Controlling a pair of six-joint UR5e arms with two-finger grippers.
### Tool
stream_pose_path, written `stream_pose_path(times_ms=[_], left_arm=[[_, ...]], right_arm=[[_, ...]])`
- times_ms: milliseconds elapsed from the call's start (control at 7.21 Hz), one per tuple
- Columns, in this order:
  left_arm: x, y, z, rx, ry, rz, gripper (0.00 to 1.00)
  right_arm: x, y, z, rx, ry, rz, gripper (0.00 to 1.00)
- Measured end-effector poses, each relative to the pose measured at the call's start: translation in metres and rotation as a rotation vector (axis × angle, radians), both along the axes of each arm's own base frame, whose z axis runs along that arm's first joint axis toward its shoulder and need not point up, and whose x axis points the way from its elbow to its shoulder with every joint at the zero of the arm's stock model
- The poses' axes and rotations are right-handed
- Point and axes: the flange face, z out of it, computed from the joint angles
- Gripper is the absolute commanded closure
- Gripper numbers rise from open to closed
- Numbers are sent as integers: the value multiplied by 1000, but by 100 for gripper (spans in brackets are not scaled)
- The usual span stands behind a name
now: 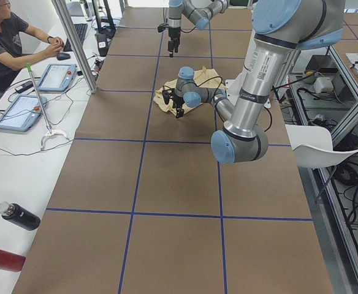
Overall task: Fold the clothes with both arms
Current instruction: 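Lower the left gripper to the shirt's upper corner nearest it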
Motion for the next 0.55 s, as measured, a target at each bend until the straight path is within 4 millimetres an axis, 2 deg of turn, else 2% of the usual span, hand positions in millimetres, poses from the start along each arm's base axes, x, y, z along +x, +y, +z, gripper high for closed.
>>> stream_pose_path(times_ms=[139, 416, 555], left_arm=[[0, 0, 1, -1, -2, 0, 44], [0, 0, 2, -5, -9, 0, 88], [0, 0, 1, -6, -12, 0, 100]], right_arm=[[0, 0, 0, 1, 0, 1, 0], [0, 0, 0, 0, 0, 1, 0], [1, -1, 0, 0, 0, 3, 0]])
